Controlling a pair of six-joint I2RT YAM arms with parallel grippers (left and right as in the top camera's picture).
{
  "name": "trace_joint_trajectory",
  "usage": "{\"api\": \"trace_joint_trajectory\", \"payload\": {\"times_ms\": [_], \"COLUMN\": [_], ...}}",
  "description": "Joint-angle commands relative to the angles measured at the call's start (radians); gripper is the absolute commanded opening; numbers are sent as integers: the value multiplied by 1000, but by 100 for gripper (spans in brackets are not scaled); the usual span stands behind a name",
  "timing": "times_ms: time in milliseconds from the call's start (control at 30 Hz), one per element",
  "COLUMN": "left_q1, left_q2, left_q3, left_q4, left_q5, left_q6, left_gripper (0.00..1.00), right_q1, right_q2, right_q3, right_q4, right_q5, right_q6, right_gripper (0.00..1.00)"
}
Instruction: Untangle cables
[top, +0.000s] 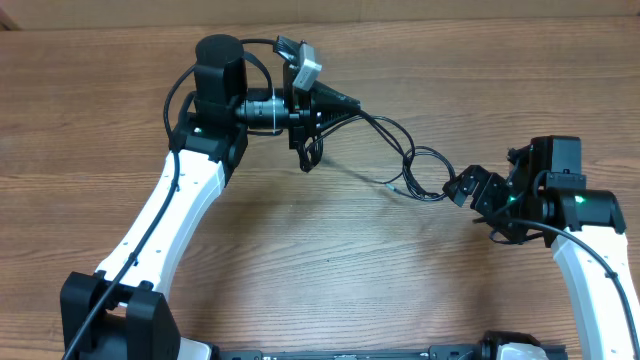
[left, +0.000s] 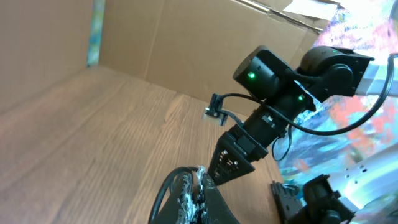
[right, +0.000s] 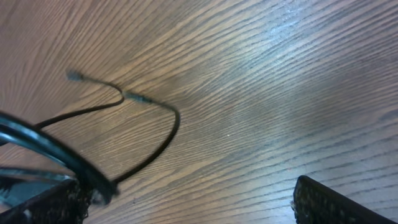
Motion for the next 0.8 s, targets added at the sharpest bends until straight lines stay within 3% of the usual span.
{"api": "trace_joint_trajectory", "payload": {"times_ms": [0,100,133,200,267,500,567,633,700,767], "left_q1": [-20,-22,-23,-24,-25,-32,-46,-66,-68,-64], "left_q2": [-12,-12,-12,-12,-12,-12,-12,-12,-12,-12], "left_q3": [20,20,20,20,20,20,20,20,20,20], "left_q4": [-106,-261,-317,-389,-443,-483,-516,-607,-737,-848], "left_q5": [-119,-310,-389,-482,-533,-554,-554,-557,-563,-564], "left_q6": [-5,-6,-6,-6,-5,-5,44,225,468,635], "left_gripper": [4,4,14,53,78,82,79,73,76,81], "right_q1": [-7,-7,-7,-7,-7,-7,-7,-7,-7,-7], "right_q2": [-7,-7,-7,-7,-7,-7,-7,-7,-7,-7], "right_q3": [6,6,6,6,6,6,6,6,6,6], "right_q4": [3,2,2,2,3,5,5,5,5,5], "right_q5": [2,2,2,2,3,3,3,3,3,3], "right_q6": [-1,-1,-1,-1,-1,-1,-1,-1,-1,-2], "right_gripper": [100,100,100,100,100,100,100,100,100,100]}}
